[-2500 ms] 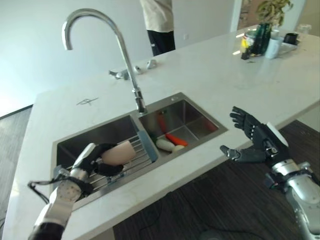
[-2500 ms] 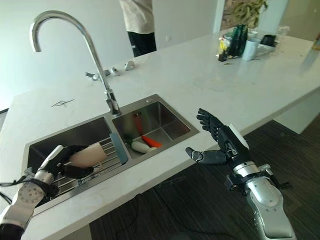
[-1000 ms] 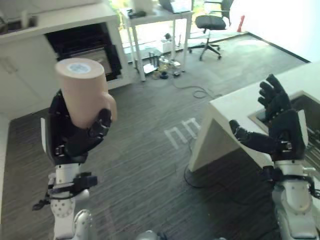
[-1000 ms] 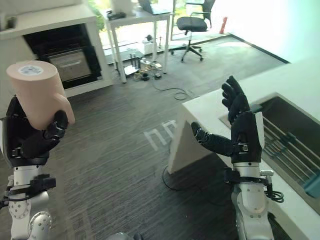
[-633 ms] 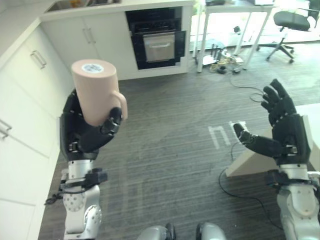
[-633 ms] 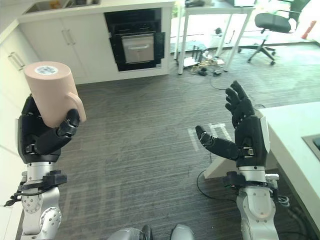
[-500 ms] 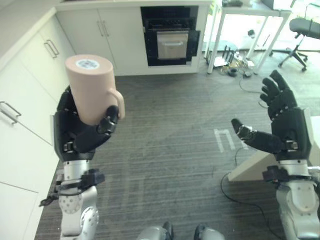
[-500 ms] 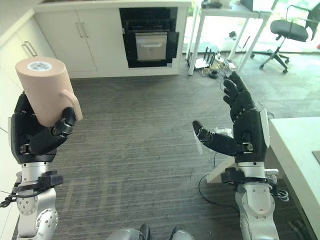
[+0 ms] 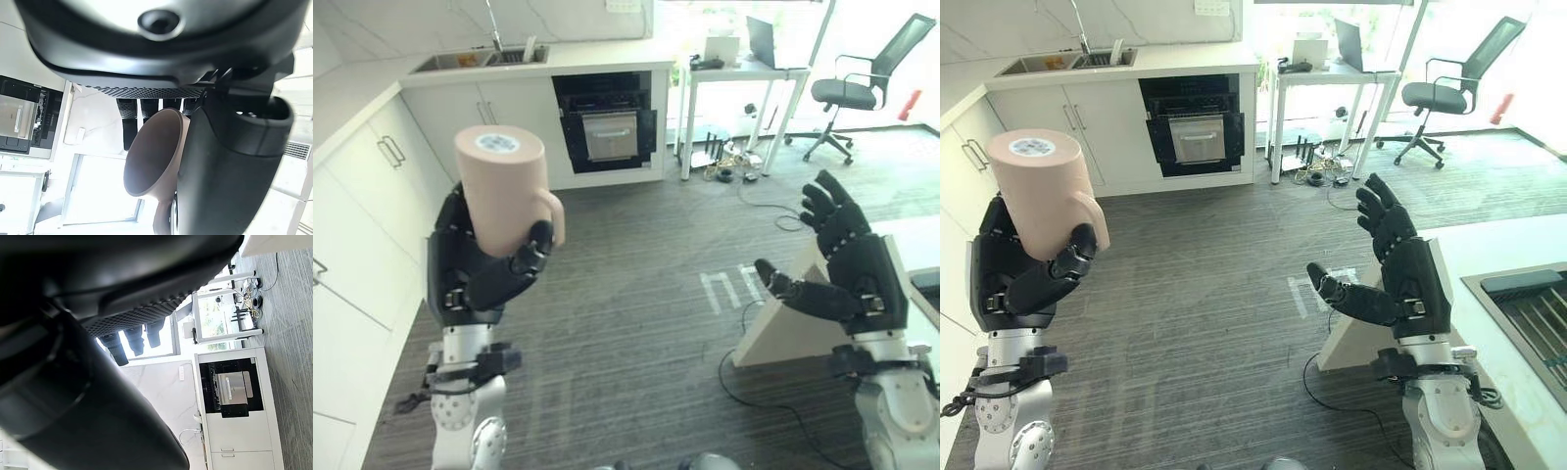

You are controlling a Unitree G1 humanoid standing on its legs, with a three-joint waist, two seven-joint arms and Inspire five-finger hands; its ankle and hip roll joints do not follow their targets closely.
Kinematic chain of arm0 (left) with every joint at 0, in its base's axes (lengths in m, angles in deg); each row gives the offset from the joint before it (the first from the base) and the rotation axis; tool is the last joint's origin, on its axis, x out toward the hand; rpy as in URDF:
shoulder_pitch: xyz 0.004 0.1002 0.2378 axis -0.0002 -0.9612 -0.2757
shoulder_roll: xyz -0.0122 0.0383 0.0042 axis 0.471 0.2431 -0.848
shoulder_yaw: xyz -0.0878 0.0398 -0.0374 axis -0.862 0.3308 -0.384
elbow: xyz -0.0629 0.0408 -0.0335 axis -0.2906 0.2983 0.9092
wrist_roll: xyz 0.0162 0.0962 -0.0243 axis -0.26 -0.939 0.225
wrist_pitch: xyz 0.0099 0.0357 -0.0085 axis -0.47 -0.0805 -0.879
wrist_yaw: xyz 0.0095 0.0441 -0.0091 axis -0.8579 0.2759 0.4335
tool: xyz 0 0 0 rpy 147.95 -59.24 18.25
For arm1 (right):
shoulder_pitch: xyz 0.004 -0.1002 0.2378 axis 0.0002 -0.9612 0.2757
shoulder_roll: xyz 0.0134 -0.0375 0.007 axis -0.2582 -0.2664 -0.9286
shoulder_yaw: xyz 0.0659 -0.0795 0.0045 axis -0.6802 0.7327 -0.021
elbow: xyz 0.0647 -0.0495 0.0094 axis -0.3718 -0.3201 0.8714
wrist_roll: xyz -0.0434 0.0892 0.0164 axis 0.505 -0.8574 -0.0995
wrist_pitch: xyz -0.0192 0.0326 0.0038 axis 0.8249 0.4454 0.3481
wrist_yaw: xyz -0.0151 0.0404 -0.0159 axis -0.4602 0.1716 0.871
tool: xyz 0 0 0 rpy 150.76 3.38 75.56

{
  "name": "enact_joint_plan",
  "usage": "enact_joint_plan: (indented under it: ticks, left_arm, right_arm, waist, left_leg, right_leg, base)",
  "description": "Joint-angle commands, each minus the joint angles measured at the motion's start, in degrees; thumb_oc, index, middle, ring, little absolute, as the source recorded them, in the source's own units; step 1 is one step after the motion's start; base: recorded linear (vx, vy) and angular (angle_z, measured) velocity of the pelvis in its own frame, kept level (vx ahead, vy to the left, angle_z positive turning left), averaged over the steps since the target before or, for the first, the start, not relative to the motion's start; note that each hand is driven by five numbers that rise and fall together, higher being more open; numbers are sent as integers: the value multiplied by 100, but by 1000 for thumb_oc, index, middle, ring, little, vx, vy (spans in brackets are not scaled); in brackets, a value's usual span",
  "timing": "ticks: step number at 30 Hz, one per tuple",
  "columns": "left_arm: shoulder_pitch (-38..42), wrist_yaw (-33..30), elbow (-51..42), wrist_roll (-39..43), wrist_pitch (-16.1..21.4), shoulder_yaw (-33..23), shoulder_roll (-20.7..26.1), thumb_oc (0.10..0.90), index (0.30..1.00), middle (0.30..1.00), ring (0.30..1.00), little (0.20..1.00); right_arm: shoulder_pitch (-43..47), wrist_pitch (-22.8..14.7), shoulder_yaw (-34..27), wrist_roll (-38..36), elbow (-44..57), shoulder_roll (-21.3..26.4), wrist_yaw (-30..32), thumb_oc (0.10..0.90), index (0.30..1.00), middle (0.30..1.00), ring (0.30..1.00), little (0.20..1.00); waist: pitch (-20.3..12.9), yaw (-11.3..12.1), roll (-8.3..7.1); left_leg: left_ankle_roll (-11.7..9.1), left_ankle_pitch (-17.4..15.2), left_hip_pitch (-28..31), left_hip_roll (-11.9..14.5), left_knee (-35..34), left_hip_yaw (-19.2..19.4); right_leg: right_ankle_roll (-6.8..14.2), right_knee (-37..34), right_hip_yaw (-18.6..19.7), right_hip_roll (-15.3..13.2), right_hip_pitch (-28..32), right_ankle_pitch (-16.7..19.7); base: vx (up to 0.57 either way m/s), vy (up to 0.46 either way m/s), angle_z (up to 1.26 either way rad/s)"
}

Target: Place the dishes in the dishwasher.

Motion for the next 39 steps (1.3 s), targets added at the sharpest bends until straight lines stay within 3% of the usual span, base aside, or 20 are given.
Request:
enact_joint_plan:
  ticks: [1,2,3,5,7,9,11,15,17,20,23,24,26,27,28,29,31,32,35,39]
  left_arm:
    - [429,-37,-613,4,822,-336,266,400,300,300,300,300]
    - [414,-9,-621,51,797,-354,256,400,300,300,300,300]
    - [386,115,-644,114,735,-371,170,400,300,300,300,300]
    - [427,165,-627,90,667,-341,126,400,300,300,300,300]
    - [454,193,-584,51,615,-295,96,400,300,300,300,300]
    - [313,97,-586,-66,741,-291,141,400,300,300,300,300]
    - [202,93,-579,-35,784,-360,99,400,300,300,300,300]
    - [330,31,-518,-96,798,-377,230,400,300,300,300,300]
    - [431,133,-512,-90,789,-335,272,400,300,300,300,300]
    - [540,228,-569,-197,694,-262,320,400,300,300,300,300]
    - [660,370,-586,-313,458,-135,344,400,300,300,300,300]
    - [684,375,-581,-415,425,-85,359,400,300,300,300,300]
    - [753,208,-550,-593,422,40,385,400,300,300,300,300]
    - [792,174,-543,-595,397,60,406,400,300,300,300,300]
    - [847,194,-532,-531,324,43,446,400,300,300,300,300]
    - [864,225,-524,-478,288,10,466,400,300,300,300,300]
    - [809,353,-517,-396,266,-108,491,400,300,300,300,300]
    - [749,374,-530,-416,275,-136,466,400,300,300,300,300]
    - [769,248,-534,-619,267,-16,406,400,300,300,300,300]
    - [740,136,-580,-709,173,107,426,400,300,300,300,300]
  right_arm:
    - [603,-494,-126,-216,284,233,42,800,900,900,900,900]
    - [611,-465,-135,-216,289,250,33,800,900,900,900,900]
    - [638,-469,-143,-123,255,242,30,800,900,900,900,900]
    - [710,-440,-112,-29,199,202,88,800,900,900,900,900]
    - [804,-400,-68,-9,150,154,121,800,900,900,900,900]
    - [762,-373,-24,-51,223,179,12,800,900,900,900,900]
    - [802,-342,88,-33,234,313,21,800,900,900,900,900]
    - [713,-427,49,-180,263,249,30,800,900,900,900,900]
    - [705,-377,17,-130,303,198,64,800,900,900,900,900]
    - [661,-426,19,-27,336,69,144,800,900,900,900,900]
    - [593,-436,44,66,405,-105,216,800,900,900,900,900]
    - [549,-443,87,115,437,-158,214,800,900,900,900,900]
    - [588,-446,228,179,394,-127,188,800,900,900,900,900]
    - [601,-427,234,169,370,-93,190,800,900,900,900,900]
    - [604,-395,195,46,336,-12,204,800,900,900,900,900]
    - [594,-399,136,-41,322,26,180,800,900,900,900,900]
    - [463,-517,-77,-355,302,100,15,800,900,900,900,900]
    - [422,-593,-107,-444,286,79,-88,800,900,900,900,900]
    - [465,-682,-15,-351,274,-26,-160,800,900,900,900,900]
    - [699,-491,240,-132,293,-16,25,800,900,900,900,900]
  waist:
    - [199,97,-242]
    - [276,143,-313]
    - [453,190,-319]
    - [512,178,-279]
    - [559,209,-69]
    - [515,369,264]
    - [422,497,292]
    - [185,529,233]
    - [141,485,131]
    - [82,420,152]
    - [65,382,203]
    - [100,330,258]
    - [165,217,334]
    - [178,192,323]
    - [232,158,233]
    - [264,127,247]
    - [372,23,185]
    - [473,-99,86]
    - [587,-305,34]
    - [363,-275,-92]
  left_leg:
    - [-373,-366,470,136,553,593]
    - [-425,-224,333,124,899,596]
    - [-519,74,-210,398,1523,643]
    - [-515,75,-345,593,1271,853]
    - [-508,59,-500,884,452,1178]
    - [-721,343,-1248,1193,452,666]
    - [-696,318,-1391,1116,452,419]
    - [-476,23,-1190,886,452,471]
    - [-311,-135,-1019,669,452,462]
    - [-99,-296,-833,479,452,330]
    - [125,-484,-641,267,452,271]
    - [183,-557,-510,240,452,264]
    - [210,-646,-376,266,452,287]
    - [207,-645,-367,252,452,294]
    - [179,-656,-257,122,452,241]
    - [147,-635,-214,126,452,196]
    - [73,-796,17,102,452,156]
    - [35,-945,232,10,452,118]
    - [76,-1301,595,-127,452,-94]
    - [1,-1607,909,-126,452,-51]
  right_leg:
    - [280,-611,214,-6,606,-358]
    - [223,-611,227,-48,643,-354]
    - [131,-611,193,-1,714,-359]
    - [158,-611,153,34,763,-393]
    - [284,-611,-17,108,926,-512]
    - [344,-611,-17,369,1277,-779]
    - [340,-611,137,395,1535,-1021]
    - [590,-611,173,142,1868,-1044]
    - [782,-611,139,-8,1977,-643]
    - [956,-434,114,1,2029,258]
    - [1076,1331,164,-125,1612,1038]
    - [1054,2138,206,-154,1244,1121]
    - [890,2427,147,-100,586,946]
    - [829,2306,118,-43,477,796]
    - [756,1418,-76,87,334,461]
    - [692,909,-215,124,250,450]
    - [696,-286,-449,-77,157,721]
    - [826,-611,-321,-384,-230,1058]
    - [995,-611,254,-766,-1147,1221]
    - [1098,-611,348,-827,-1037,1173]
  base:
    - [82,-167,-9]
    - [66,-183,-9]
    - [27,-121,1]
    - [118,4,53]
    - [281,199,42]
    - [451,281,50]
    - [518,281,-1]
    - [487,312,-52]
    - [345,250,-25]
    - [291,249,10]
    - [225,255,38]
    - [194,244,39]
    - [185,165,12]
    - [284,16,-23]
    - [272,-79,-14]
    - [319,-157,-3]
    - [300,-242,1]
    - [347,-304,23]
    - [371,-245,29]
    - [462,-343,17]
